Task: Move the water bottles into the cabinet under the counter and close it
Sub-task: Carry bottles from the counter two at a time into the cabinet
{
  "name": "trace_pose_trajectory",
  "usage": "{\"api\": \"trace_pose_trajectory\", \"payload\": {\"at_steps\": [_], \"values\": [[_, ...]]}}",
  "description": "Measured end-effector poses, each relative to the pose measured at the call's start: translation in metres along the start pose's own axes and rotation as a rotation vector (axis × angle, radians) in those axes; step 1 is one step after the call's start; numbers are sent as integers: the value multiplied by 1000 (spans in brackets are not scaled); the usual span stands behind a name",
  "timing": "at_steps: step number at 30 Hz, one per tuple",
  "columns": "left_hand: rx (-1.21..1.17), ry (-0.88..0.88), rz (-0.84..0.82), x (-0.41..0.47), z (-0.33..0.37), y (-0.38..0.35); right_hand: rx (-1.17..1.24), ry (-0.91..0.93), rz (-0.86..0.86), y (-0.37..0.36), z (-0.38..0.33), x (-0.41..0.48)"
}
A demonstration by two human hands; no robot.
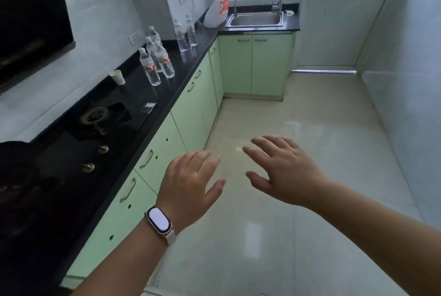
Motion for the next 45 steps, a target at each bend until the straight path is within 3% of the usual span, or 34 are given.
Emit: {"api": "trace_pose_trajectory", "payload": {"at_steps": [15,33,45], "values": [[-54,-155,65,136,-28,-82,-83,-149,52,-12,104,62],[-60,-99,23,298,-281,-200,-65,-160,52,-88,127,383],[-31,23,-77,395,-347,-288,47,-125,81,-143,214,523]]}}
Point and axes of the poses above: each hand's wrist, its own x-axis towards the middle knuckle, its own y-axis out of the back of the hand, z = x × y, the point moved 4 cm from there along x, towards the middle knuckle, and after that the axes turned 12 degrees about -y, right-handed, at the moved point
